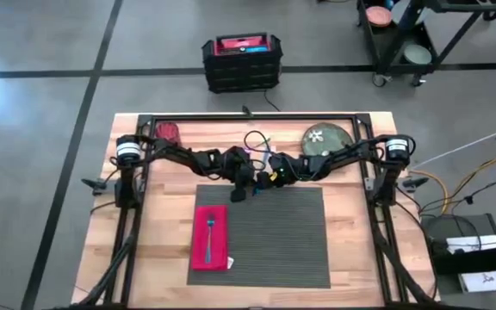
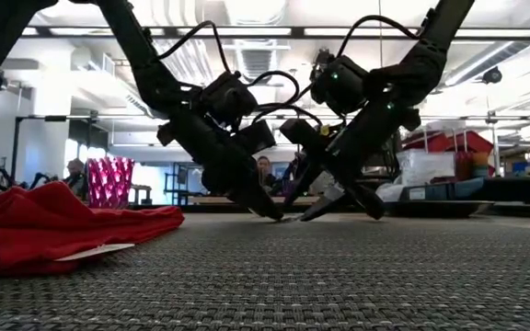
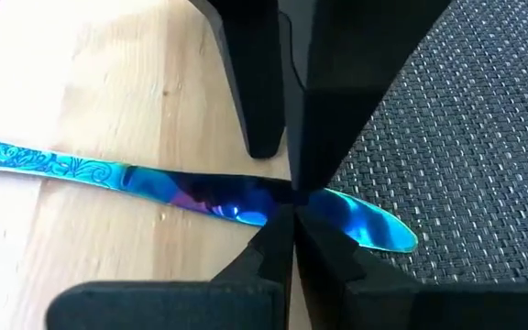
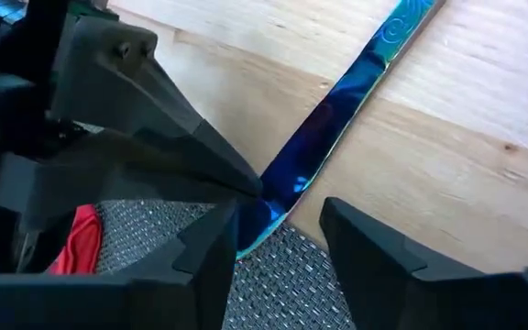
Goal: Set table place
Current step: Put the blue knife on the right side of the table mat
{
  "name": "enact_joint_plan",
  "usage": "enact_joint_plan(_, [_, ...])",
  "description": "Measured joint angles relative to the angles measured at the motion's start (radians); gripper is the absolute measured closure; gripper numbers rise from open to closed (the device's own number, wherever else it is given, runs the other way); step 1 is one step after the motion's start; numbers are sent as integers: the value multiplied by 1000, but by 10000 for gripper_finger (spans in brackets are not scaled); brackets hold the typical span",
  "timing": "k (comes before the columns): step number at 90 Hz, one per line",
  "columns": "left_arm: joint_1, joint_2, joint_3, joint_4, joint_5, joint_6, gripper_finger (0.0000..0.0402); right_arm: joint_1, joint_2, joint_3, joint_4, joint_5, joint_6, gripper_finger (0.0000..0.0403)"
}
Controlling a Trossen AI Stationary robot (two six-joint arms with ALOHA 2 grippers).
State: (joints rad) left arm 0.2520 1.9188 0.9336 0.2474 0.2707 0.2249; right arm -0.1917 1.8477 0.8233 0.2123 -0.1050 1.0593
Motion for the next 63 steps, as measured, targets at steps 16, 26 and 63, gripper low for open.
enact_joint_plan(16, [2, -29, -1, 3, 0, -1, 401, 0, 0, -1, 0, 1, 1, 262])
enact_joint_plan(26, [2, -25, -2, 4, 0, 1, 401, 0, 0, -1, 0, 1, 1, 268])
enact_joint_plan(63, [8, -1, -8, 10, -1, 2, 401, 3, 1, -1, 3, 7, 3, 291])
